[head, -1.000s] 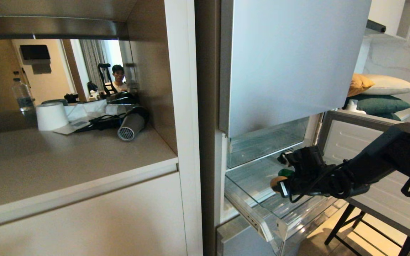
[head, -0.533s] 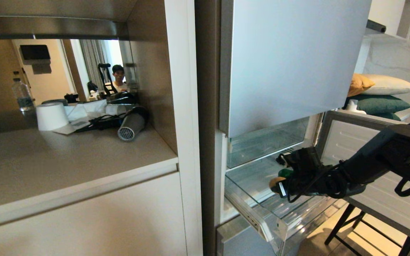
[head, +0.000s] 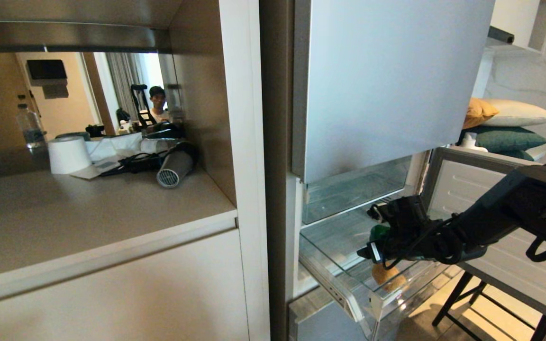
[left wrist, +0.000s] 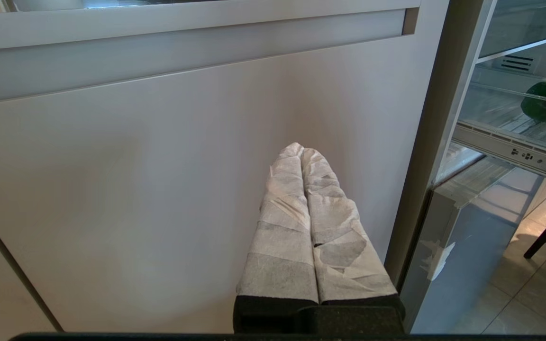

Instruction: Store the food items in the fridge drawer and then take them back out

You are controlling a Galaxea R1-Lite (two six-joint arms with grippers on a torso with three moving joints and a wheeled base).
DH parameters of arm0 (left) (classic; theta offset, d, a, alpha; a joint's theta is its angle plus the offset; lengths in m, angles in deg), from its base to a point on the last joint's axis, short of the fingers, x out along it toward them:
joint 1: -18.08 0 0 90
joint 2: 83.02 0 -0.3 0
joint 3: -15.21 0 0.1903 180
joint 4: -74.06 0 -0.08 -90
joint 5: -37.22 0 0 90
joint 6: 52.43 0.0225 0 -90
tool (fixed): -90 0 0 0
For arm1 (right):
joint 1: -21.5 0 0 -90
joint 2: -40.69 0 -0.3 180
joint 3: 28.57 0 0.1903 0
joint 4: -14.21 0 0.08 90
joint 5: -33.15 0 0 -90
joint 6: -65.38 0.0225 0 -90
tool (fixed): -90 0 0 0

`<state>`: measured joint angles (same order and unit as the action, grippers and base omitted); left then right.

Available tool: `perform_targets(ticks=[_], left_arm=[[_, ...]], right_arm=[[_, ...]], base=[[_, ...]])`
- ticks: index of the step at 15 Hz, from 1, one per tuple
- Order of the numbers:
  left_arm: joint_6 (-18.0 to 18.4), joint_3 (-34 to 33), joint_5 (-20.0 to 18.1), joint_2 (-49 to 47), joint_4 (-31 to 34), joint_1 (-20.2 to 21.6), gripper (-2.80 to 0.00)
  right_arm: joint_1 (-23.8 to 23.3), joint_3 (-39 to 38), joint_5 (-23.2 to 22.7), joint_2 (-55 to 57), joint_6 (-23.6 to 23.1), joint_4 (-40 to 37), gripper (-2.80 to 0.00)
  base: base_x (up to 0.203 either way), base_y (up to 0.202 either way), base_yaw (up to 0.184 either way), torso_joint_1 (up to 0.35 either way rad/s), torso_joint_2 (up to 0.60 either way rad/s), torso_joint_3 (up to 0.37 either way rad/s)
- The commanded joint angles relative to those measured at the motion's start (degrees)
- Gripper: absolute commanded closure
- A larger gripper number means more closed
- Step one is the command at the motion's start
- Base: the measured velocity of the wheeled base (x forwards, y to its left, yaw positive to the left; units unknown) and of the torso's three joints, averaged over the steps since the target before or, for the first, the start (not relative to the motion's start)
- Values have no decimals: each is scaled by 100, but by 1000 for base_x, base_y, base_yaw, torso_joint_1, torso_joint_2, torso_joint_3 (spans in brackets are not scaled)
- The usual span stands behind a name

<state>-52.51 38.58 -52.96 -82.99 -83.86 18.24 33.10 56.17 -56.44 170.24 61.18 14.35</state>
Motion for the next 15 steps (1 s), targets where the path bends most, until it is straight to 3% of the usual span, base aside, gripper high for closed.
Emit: perform_targets(ticks=[1, 9, 13, 14, 15], left_arm=[[-1, -62, 1, -2, -3, 2, 0], [-1, -62, 1, -2, -3, 2, 0], [-1, -62, 1, -2, -3, 2, 0], [-1, -62, 1, -2, -3, 2, 0], [-1, -62, 1, -2, -3, 2, 0]], right_arm=[[5, -15, 3, -79, -1, 14, -280], [-8, -536, 334, -1643, 138, -52, -280], [0, -1153, 601, -2508, 258, -744, -280], [-2, -1430, 605, -2780, 402, -796, 0], [-8, -1689, 601, -3080, 535, -820, 0]], base=[[0, 0, 0, 0, 0, 0], [0, 0, 0, 0, 0, 0], [0, 0, 0, 0, 0, 0], [0, 0, 0, 0, 0, 0], [0, 0, 0, 0, 0, 0]])
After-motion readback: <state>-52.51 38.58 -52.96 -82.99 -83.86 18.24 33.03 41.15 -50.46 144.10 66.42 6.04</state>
